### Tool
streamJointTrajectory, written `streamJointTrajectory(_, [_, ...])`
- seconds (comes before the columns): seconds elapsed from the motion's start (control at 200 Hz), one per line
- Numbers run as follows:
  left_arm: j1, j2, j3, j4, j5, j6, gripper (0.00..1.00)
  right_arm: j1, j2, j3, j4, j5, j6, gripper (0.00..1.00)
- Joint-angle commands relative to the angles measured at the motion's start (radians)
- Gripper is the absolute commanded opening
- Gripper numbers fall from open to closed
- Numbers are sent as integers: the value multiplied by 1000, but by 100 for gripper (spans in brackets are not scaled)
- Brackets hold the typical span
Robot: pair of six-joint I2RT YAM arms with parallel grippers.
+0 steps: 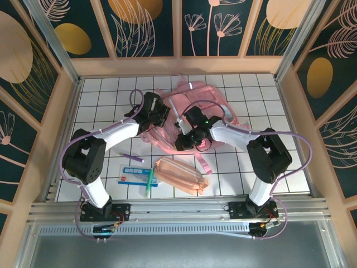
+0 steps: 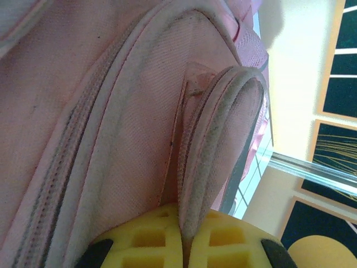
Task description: Pack books, pencil case, and school supplies into a backpack
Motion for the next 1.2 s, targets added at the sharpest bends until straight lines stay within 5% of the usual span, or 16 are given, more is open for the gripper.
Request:
streamJointTrajectory(0.0, [-20,-20,-23,130,18,-59,0,25,-25,8,279,6,174,2])
streamJointTrajectory(0.11, [-20,-23,-42,144,21,-64,0,30,-43,-40,470,4,334,6])
streamJointTrajectory(0.245, [-19,-25,-45,148,25,-64,0,45,-112,-154,679,-28,393,26])
streamJointTrajectory(0.35, [-20,-31,-56,153,23,-59,0,47,-236,-221,591,97,191,30])
streamJointTrajectory(0.46, [-20,-28,-65,156,32,-52,0,90,-406,-255,428,405,-131,42])
streamJointTrajectory(0.545, [-19,-19,-62,164,53,-41,0,84,-541,-319,455,482,-324,51])
streamJointTrajectory(0.721, [-20,10,-26,164,101,-21,0,44,-629,-427,554,594,-562,99])
streamJointTrajectory(1.011, [-20,4,11,109,106,5,0,7,-469,-354,253,307,-1156,99])
streamJointTrajectory(1.191, [-22,9,12,115,128,1,0,-40,-411,-393,423,336,-1157,99])
